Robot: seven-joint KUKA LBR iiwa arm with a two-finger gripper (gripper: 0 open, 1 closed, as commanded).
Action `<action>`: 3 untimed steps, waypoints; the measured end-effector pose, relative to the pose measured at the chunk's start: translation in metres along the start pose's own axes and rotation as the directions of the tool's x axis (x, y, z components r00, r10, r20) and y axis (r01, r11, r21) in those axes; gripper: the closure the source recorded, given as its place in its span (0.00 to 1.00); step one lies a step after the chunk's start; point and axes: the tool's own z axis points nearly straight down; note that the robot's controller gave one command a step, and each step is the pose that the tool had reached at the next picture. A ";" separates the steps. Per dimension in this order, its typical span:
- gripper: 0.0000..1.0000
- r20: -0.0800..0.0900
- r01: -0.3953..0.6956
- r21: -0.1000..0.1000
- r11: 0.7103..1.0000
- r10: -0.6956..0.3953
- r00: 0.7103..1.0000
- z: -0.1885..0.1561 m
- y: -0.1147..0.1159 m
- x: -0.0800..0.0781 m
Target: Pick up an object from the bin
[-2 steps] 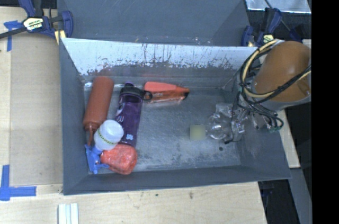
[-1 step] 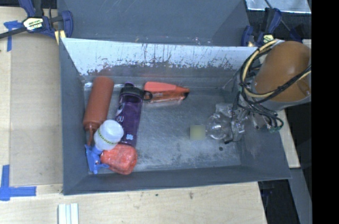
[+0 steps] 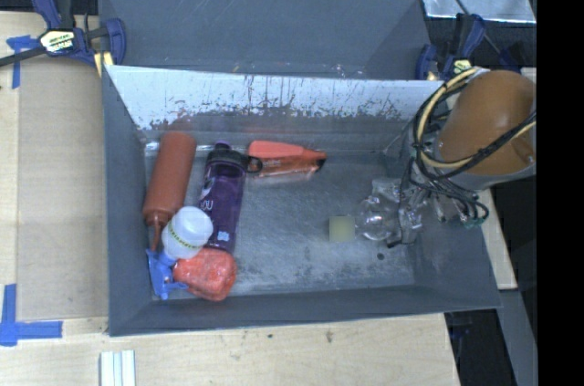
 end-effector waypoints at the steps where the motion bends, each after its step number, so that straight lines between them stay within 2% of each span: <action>1: 1.00 -0.001 0.001 0.007 1.000 -0.001 1.000 -0.003 0.000 -0.001; 3: 1.00 -0.008 0.001 0.017 1.000 -0.001 1.000 -0.020 0.000 0.002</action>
Offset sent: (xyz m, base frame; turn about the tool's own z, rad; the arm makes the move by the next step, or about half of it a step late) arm 0.0000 0.0002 0.0478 -0.0001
